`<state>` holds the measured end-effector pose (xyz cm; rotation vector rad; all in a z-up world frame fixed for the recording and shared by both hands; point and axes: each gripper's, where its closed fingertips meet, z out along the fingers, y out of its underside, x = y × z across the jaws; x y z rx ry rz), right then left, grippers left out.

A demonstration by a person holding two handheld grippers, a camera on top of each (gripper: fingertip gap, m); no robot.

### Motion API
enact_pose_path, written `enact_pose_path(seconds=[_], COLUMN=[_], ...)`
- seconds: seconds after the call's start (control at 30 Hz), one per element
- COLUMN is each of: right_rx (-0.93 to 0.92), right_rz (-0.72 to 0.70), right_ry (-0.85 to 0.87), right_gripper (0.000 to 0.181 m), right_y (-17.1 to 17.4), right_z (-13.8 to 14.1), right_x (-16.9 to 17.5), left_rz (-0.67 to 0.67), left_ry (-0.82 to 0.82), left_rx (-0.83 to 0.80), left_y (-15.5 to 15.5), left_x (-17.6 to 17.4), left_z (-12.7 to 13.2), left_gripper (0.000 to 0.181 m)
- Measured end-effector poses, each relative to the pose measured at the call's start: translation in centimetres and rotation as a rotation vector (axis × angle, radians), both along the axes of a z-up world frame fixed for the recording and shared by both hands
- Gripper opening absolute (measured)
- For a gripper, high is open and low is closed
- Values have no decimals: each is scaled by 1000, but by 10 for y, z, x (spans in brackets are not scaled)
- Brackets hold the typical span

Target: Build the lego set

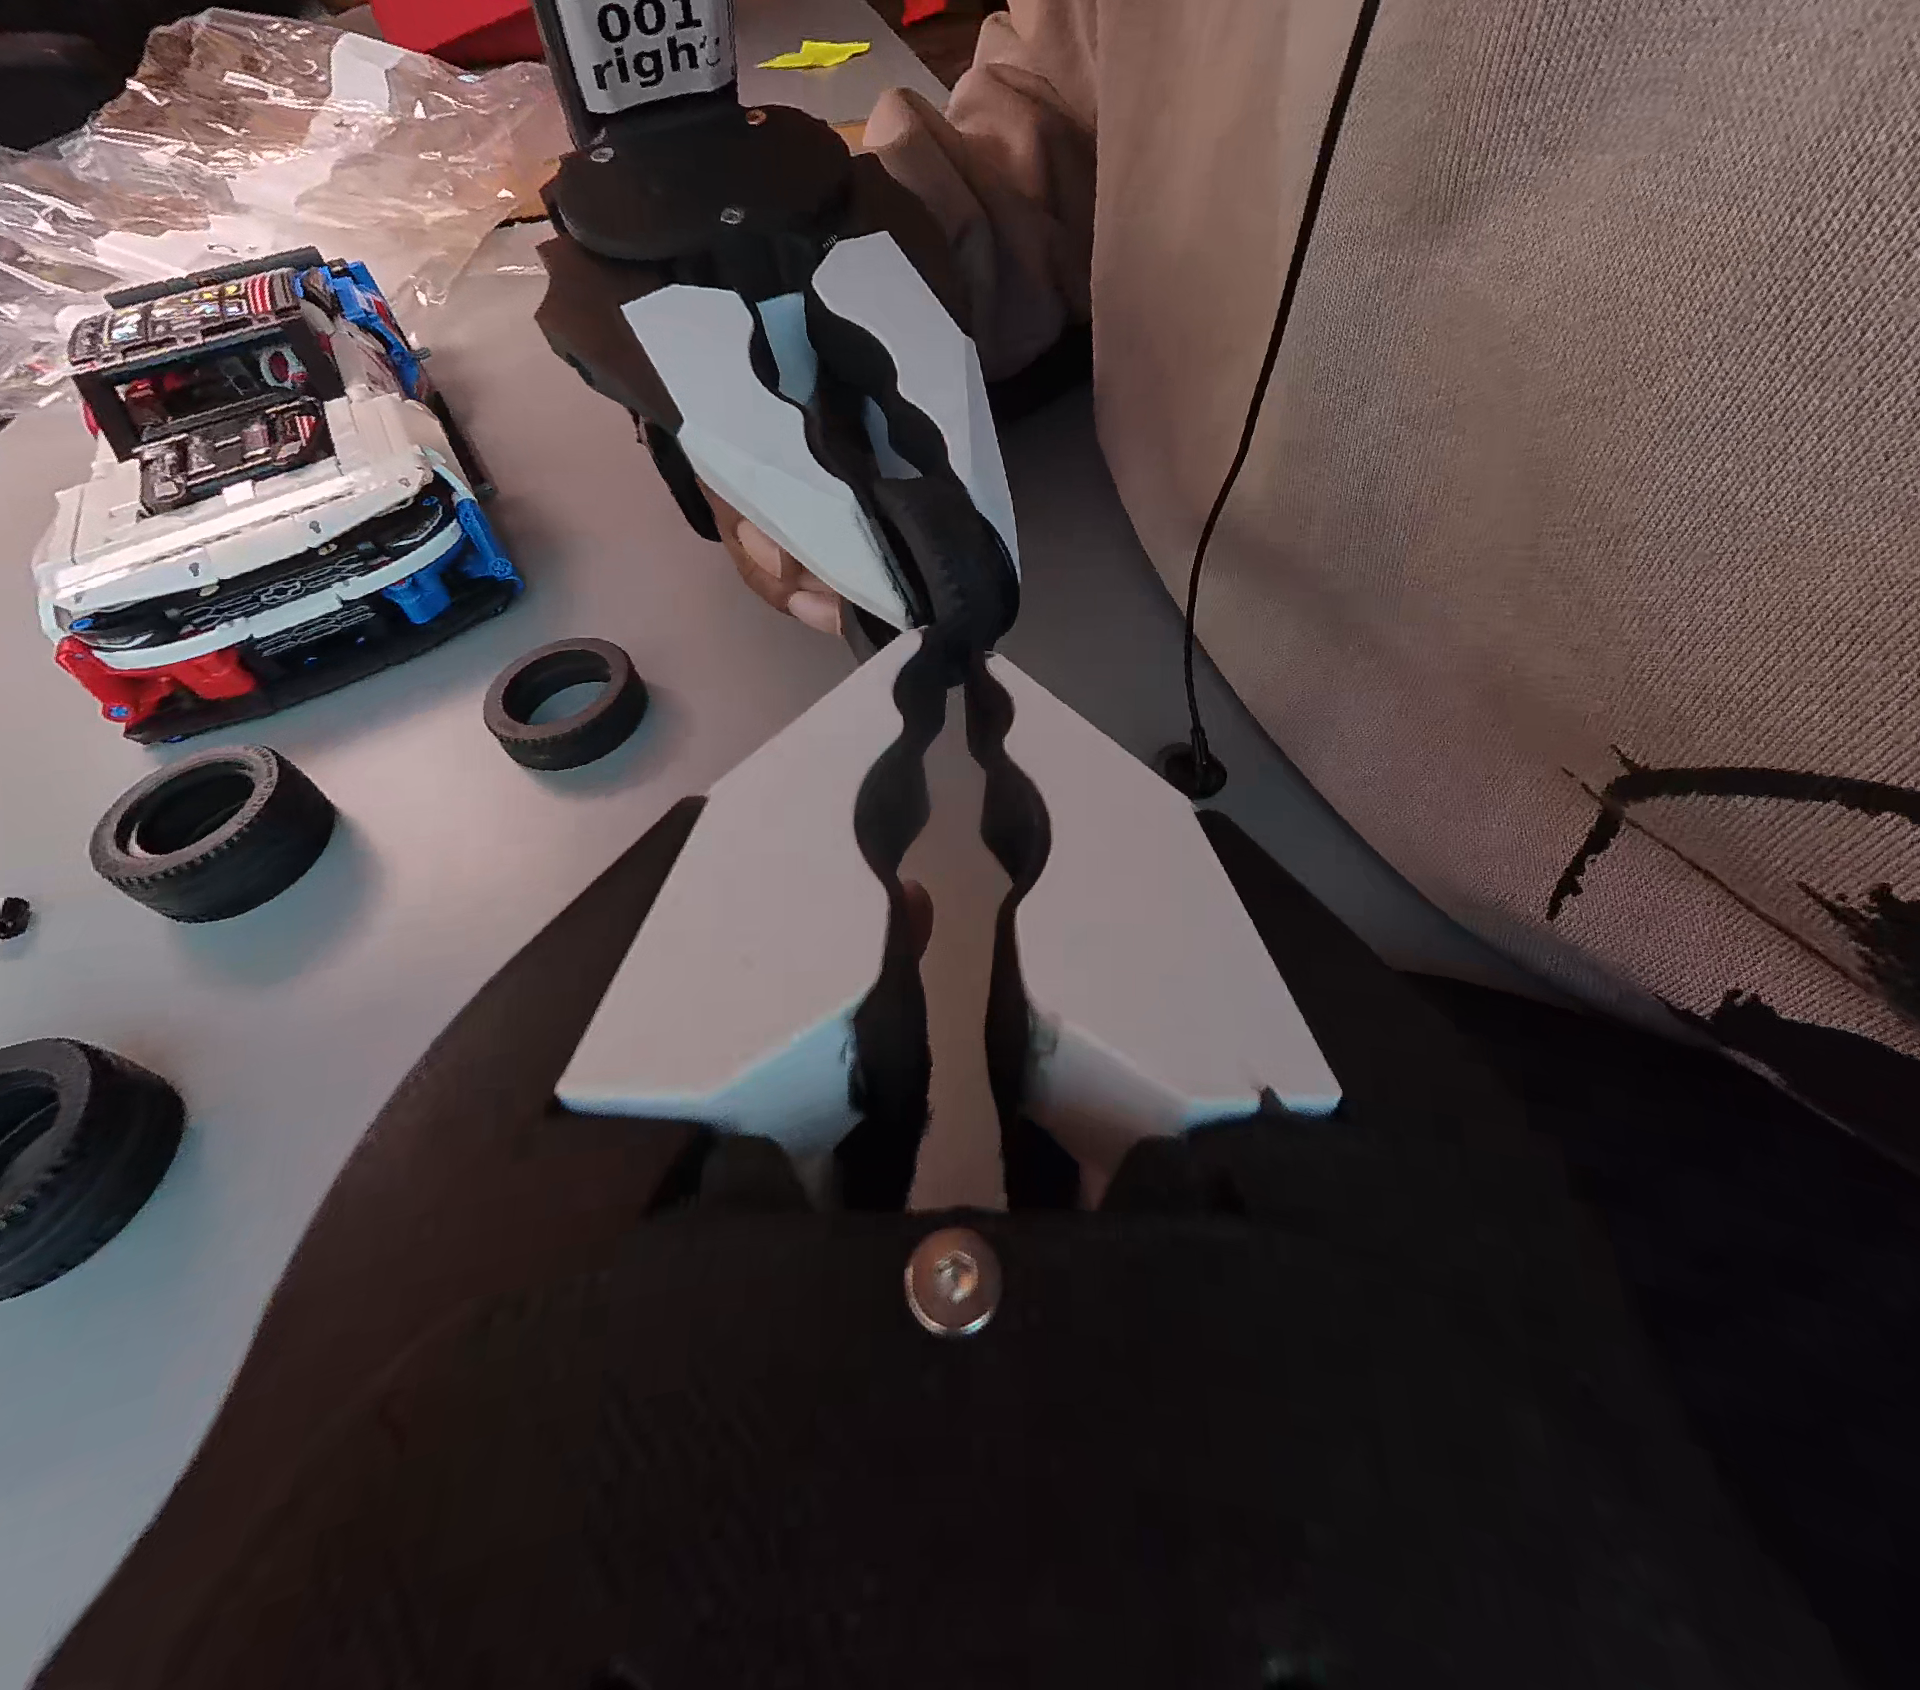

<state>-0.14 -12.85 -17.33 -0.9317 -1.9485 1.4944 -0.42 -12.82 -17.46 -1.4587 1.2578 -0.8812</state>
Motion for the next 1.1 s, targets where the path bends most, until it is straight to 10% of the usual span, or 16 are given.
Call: enact_pose_path(seconds=[0.23,0.73,1.1], right_rx=[-23,-657,-407], right_rz=[14,132,-102], right_ry=[16,34,121], right_gripper=[16,13,16], right_y=[-3,9,31], right_z=[4,65,64], right_x=[1,0,-11], left_rz=[-34,13,107], left_ry=[4,-301,-412], left_rx=[-49,-176,-357], left_y=[-1,13,26], left_x=[2,8,-1], left_z=[-3,50,50], left_gripper=[3,14,11])
